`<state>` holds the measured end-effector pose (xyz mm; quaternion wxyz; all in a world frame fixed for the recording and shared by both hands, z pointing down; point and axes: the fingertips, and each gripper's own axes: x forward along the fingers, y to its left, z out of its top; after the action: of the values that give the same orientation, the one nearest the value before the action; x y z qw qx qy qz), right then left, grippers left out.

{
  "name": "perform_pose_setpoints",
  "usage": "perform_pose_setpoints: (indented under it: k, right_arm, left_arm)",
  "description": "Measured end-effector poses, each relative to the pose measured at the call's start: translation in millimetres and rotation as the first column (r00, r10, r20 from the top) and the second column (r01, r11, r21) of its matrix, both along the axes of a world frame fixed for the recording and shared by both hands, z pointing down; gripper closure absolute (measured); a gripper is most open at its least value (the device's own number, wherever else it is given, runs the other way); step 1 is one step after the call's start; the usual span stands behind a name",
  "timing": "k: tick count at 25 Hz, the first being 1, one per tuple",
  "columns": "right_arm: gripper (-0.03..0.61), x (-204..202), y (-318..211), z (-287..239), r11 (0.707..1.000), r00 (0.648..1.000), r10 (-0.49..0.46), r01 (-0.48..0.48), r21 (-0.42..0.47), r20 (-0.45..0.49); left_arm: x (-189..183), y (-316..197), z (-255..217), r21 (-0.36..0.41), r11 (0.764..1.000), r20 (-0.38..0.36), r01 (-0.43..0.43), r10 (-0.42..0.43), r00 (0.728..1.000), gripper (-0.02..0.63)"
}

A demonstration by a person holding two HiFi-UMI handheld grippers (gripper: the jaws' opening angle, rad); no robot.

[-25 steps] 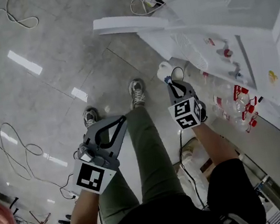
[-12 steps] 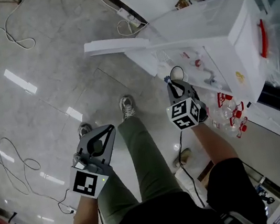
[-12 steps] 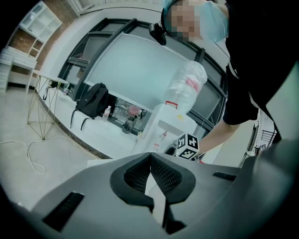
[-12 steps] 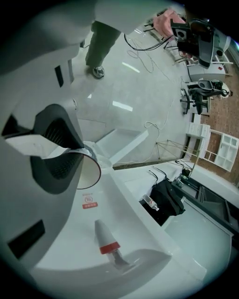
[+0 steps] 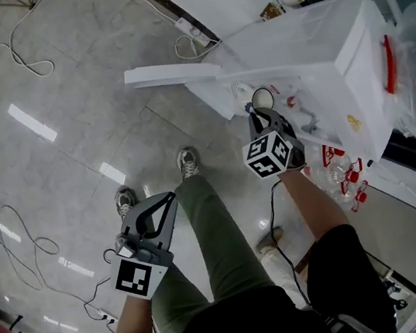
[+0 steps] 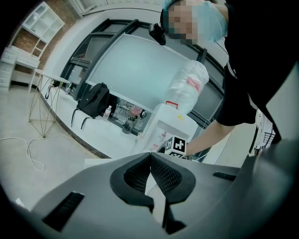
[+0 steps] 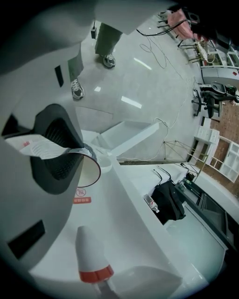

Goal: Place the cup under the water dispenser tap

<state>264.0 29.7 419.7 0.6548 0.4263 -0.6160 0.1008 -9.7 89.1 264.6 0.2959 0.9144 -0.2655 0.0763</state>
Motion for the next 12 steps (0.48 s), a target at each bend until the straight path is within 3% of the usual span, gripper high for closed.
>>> perform_pose_setpoints:
  k: [6,12]
  right_arm:
    - [0.515,-2.1,-4.1,6.4,1.000,0.999,-0.018,0.019,0.019,-0.039]
    - [0.515,-2.0,-4.5,0.6,0.995,0.999,0.039,-0.037,0.095,-0.019]
  left_arm:
    - [-5.0,1.7,4.6,-0.010,1.000,0.008,0.003,-0.003,1.000,0.595]
    - [-6.4,4.6,-2.6,0.004,1.000,0.023,-0.015,0.015,1.000,0.594]
